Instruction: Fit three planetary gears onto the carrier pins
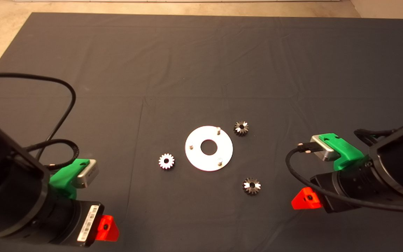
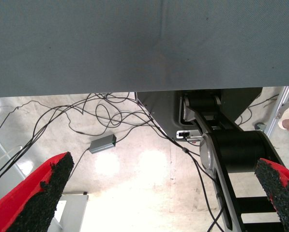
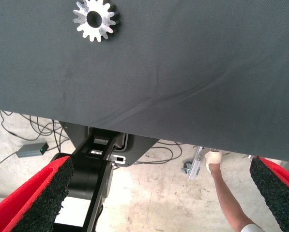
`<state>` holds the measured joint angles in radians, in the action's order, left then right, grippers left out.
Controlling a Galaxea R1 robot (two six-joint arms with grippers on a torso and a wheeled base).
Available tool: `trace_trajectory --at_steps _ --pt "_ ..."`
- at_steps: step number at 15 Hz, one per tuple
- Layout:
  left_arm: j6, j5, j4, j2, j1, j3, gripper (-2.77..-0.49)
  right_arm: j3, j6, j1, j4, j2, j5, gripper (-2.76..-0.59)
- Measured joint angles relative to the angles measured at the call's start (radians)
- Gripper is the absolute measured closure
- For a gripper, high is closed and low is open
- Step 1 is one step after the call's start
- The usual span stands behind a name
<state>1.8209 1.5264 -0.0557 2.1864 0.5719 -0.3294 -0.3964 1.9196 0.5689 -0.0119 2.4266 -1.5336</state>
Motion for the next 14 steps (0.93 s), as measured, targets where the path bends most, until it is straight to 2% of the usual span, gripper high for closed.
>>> trace_trajectory --at_steps 8,9,11,12,14 --pt "-0.006 0.000 0.003 0.000 0.000 0.000 -2.75 0.000 0.000 0.000 0.000 0.000 0.000 -2.73" --pt "-0.012 0.000 0.016 0.000 0.000 0.000 -2.75 0.000 0.000 0.000 0.000 0.000 0.000 -2.73" --pt "-0.027 0.000 0.085 0.000 -0.007 -0.008 -2.75 0.000 0.000 0.000 0.000 0.000 0.000 -2.73" --pt "-0.033 -0.001 0.109 0.000 -0.027 -0.030 -2.75 0.000 0.000 0.000 0.000 0.001 0.000 -2.73" --pt "-0.086 -0.001 0.152 0.000 -0.117 -0.095 -2.75 0.000 0.000 0.000 0.000 0.001 0.000 -2.73"
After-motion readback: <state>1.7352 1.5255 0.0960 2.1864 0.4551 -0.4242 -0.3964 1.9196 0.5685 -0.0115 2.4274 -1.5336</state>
